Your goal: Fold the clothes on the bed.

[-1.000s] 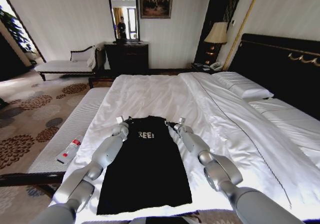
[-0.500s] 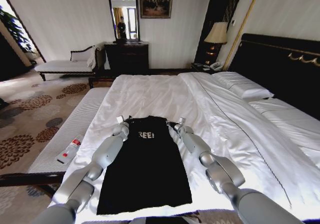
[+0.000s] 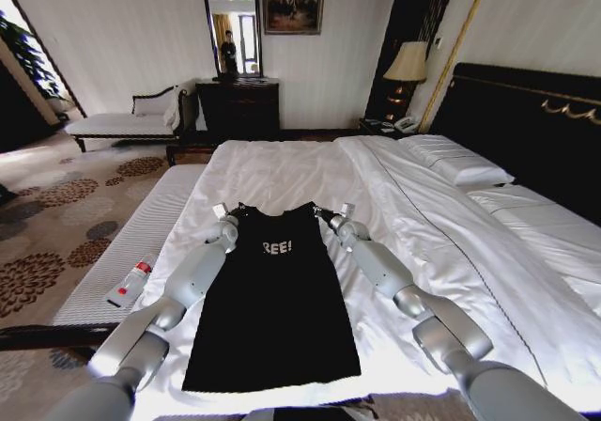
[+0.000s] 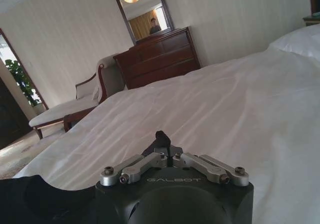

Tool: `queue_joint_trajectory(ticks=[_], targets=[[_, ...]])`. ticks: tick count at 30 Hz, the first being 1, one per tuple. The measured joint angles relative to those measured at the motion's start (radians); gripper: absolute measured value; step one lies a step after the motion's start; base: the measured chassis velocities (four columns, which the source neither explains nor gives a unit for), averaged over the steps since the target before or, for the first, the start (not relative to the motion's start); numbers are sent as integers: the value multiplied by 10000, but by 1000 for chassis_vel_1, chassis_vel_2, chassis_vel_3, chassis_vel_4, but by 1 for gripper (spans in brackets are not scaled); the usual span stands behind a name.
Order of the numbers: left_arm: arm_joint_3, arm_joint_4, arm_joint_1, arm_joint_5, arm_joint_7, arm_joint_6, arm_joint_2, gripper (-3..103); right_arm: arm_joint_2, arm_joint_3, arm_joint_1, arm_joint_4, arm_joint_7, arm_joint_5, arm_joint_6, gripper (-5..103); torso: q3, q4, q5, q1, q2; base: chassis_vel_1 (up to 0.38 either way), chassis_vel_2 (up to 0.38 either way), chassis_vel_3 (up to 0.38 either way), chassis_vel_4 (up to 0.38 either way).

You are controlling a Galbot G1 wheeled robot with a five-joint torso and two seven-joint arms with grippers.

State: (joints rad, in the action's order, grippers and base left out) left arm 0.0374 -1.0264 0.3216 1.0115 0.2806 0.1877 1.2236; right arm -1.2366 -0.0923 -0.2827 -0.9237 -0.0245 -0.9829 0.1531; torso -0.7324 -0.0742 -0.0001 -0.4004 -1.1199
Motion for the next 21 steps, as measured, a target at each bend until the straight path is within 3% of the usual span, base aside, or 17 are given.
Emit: queue_joint_trajectory(ticks=[11,21], targets=[[435,1677,-1443,150,-318,-113,526,2,637,372,329,118,516,-407,-386,0,0,-5,2,-1,1,0,0,0,0],[856,2780,-2348,-92,-554,-308,1150,2,311,178,732,697,826,-250,-665,0,-1,0,0,-1,1,0,0,0,0]])
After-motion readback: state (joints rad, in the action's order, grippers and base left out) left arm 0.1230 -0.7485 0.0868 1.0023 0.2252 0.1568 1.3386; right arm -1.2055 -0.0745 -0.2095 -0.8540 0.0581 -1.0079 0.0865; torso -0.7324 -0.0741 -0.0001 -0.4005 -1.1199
